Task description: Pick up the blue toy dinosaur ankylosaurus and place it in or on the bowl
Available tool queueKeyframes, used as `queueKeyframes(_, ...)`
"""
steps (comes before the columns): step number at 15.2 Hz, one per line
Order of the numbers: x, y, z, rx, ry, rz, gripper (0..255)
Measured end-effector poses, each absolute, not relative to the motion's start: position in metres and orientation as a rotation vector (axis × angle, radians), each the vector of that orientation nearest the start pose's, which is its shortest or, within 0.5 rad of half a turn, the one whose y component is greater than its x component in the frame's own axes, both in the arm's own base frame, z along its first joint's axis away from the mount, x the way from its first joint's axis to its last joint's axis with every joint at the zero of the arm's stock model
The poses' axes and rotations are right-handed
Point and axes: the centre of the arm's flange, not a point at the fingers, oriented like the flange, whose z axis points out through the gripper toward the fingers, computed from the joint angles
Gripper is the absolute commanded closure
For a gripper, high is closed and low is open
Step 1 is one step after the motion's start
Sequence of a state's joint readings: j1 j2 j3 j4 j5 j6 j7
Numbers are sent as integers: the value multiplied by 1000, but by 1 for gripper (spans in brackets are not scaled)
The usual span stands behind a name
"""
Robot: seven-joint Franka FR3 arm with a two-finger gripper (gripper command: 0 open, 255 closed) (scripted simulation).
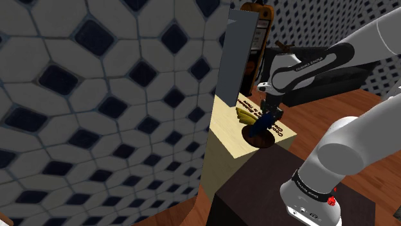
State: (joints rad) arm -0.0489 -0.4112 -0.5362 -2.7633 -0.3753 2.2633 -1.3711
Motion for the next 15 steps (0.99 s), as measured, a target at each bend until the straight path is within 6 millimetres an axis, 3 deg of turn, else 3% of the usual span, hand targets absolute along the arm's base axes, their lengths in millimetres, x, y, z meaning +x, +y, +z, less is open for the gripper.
queueKeyframes(6, 304, -192, 279, -2632, -1606, 184, 255)
queueKeyframes(12, 305, -191, 276, -2633, -1606, 183, 255)
queueKeyframes(13, 305, -191, 276, -2633, -1606, 183, 0)
queueKeyframes(15, 305, -191, 276, -2633, -1606, 183, 0)
